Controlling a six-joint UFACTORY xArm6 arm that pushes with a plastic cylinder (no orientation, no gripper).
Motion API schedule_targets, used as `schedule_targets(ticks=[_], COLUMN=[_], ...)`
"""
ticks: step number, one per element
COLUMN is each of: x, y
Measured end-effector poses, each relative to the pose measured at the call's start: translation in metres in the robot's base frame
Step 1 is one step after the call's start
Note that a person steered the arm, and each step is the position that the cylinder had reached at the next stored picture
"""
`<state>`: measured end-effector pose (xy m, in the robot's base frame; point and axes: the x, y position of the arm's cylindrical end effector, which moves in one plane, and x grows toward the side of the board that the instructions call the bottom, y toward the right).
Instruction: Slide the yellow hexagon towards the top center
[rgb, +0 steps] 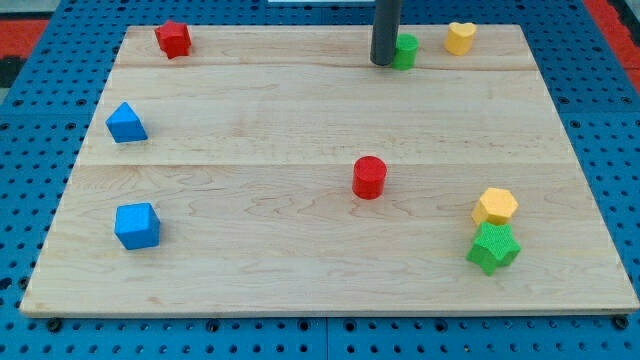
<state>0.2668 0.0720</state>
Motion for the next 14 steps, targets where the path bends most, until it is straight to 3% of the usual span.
schedule_targets(ticks=[1, 3, 4, 5, 6, 7, 9, 11, 13, 14], x=[0.028, -0.021, 0.067, 0.178, 0.250, 0.249, 0.238, 0.247, 0.290, 0.270], y=[0.025, 0.053, 0.068, 0.118, 0.150, 0.136, 0.024, -0.047, -0.046, -0.082])
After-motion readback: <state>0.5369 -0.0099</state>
